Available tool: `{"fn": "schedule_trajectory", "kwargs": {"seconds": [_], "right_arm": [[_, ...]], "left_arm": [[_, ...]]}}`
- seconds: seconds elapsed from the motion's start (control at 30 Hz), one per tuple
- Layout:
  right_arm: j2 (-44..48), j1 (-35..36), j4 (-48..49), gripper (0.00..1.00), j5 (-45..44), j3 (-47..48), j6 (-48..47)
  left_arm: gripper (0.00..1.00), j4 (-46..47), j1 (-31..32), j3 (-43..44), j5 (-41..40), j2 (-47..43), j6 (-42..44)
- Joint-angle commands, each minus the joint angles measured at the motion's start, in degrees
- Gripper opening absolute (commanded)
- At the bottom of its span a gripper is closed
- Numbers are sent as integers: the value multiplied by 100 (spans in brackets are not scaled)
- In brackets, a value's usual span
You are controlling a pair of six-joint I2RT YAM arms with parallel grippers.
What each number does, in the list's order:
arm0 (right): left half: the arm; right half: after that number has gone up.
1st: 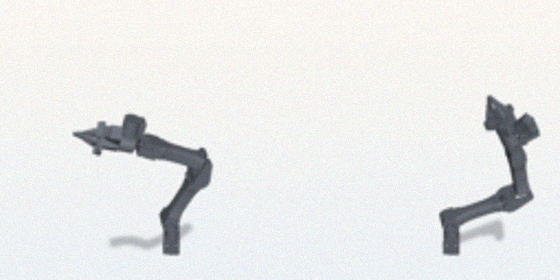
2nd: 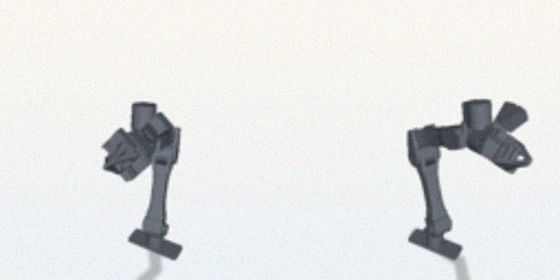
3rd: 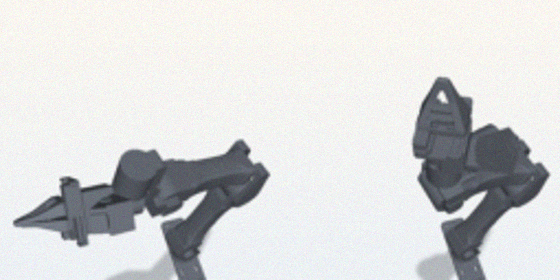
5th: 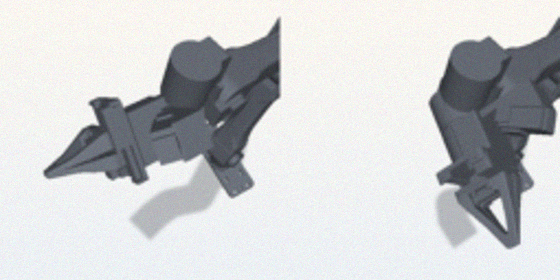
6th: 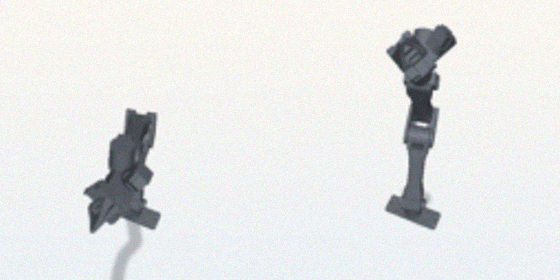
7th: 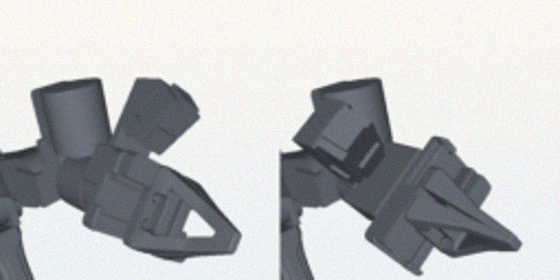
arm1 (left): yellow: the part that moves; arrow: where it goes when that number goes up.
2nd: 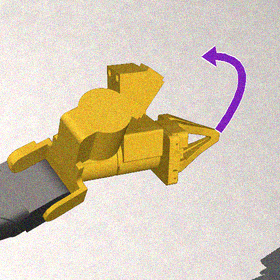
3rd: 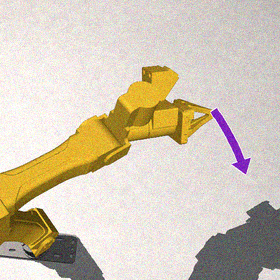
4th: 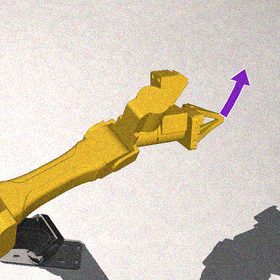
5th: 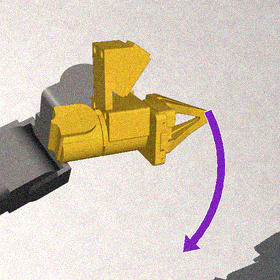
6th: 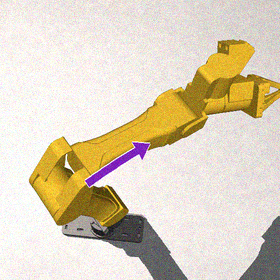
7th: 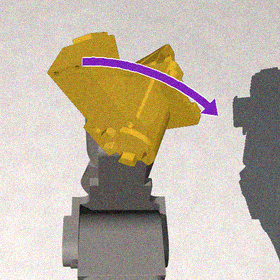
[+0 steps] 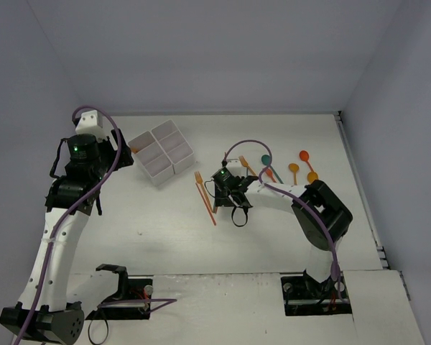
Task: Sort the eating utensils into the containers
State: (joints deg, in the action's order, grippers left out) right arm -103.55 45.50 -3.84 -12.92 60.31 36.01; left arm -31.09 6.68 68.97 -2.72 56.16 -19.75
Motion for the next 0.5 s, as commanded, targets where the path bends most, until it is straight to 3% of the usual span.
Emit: {"fn": "schedule_trajectory", "kwargs": {"seconds": [0.0,0.47], "right_arm": [[378,52,-87,52,-392,299,64],[-113,219,-135,53,-483,699,78]], "left_arm": [[73,195,-30,143,75,0,-69],[73,116,-26,138,105,-17,-99]]}}
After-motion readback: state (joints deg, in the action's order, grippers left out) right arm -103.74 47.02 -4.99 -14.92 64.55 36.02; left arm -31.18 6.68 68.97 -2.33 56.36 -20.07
